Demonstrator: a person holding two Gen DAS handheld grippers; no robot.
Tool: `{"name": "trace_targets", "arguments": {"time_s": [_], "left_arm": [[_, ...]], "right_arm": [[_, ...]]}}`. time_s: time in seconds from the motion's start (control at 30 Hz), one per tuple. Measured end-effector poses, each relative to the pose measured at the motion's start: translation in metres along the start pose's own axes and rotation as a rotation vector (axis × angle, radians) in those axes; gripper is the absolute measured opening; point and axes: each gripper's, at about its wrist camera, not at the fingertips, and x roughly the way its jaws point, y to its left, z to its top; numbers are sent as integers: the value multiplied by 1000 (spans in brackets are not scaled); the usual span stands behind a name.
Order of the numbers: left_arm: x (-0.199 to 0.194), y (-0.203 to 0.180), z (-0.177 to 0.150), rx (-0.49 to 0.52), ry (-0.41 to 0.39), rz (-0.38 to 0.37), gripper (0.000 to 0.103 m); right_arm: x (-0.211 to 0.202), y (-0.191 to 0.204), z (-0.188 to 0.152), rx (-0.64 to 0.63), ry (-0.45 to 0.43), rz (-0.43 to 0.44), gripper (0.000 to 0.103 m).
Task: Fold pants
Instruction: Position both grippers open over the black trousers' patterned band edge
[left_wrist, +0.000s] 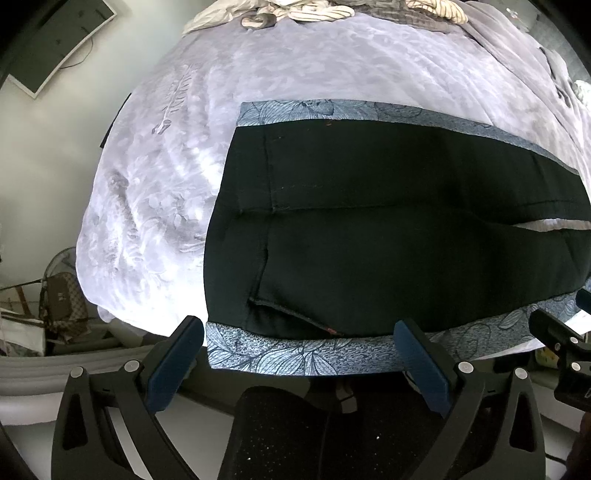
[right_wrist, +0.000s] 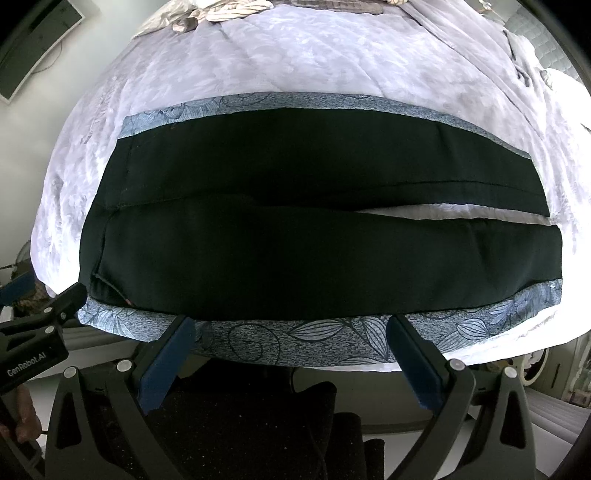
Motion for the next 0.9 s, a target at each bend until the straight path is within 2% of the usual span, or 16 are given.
{"name": "trace_targets", "arguments": {"time_s": [0.9], "left_arm": [[-4, -1, 2, 4, -23, 23, 103]], "right_arm": [[-2, 7, 0, -26, -17, -12, 103]]}}
